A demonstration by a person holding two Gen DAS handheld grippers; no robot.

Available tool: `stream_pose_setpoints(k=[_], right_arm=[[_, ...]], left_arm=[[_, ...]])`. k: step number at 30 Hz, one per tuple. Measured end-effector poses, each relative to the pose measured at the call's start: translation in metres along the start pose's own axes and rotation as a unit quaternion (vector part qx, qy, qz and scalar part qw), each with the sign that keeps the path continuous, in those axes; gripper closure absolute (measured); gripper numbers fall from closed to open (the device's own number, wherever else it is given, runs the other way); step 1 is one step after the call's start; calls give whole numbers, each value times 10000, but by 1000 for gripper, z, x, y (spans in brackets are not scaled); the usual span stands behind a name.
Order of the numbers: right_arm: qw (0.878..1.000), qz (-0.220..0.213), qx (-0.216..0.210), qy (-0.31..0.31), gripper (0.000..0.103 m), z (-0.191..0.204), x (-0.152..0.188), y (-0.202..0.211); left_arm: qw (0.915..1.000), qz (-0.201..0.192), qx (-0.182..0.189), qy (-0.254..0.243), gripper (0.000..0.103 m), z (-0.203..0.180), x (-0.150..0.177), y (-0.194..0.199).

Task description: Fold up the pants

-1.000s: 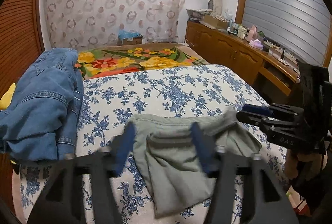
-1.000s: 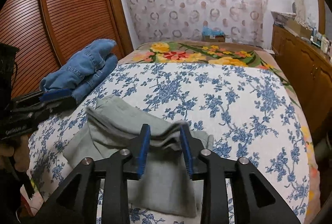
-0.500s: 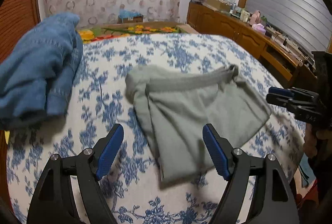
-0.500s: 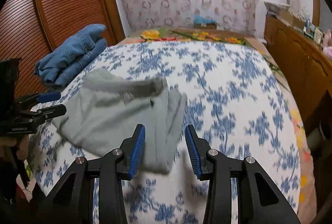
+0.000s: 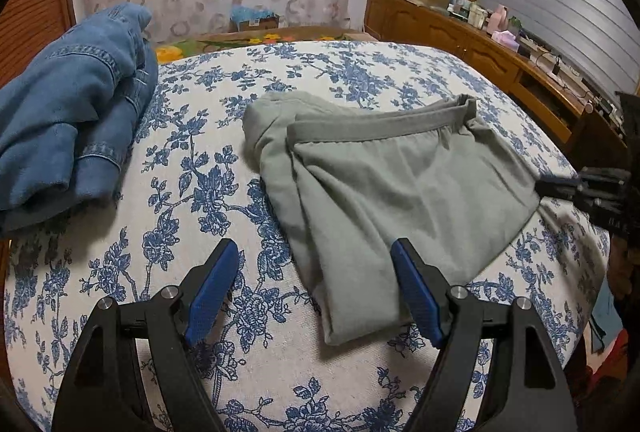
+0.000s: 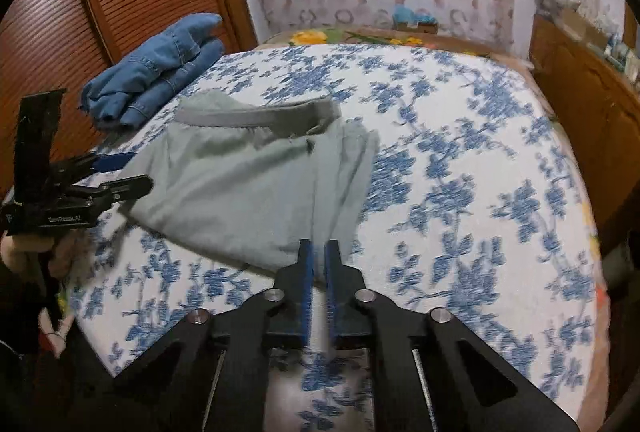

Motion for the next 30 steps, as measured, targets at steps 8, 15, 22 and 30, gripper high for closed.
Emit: stream_pose_setpoints(k=[8,15,22,30], right_arm=[[10000,-31,36,-55,99,2,1,7],[9997,-184,-24,-183,73,2,-11,7],[9999,75,95,-58,68,10,-28,-28],[9992,8,398,56,57,13,-30,-41]], left_arm=[[10000,-17,-12,12,24,0,1,0],[10000,-16,-21,4,24,0,1,-1],[10000,-16,-21,5,23,0,1,-1],[10000,-16,-25,5,23,0,1,-1]])
Point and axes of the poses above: each gripper's, at about its wrist camera, not at the fingertips, and y roughly against the way its jaws point, z to its left, x to its underside, the point moved 3 cm from there along -y, roughly the way its jaws point, and after that the axes turned 7 degrees about -y, right-handed, at the moved point
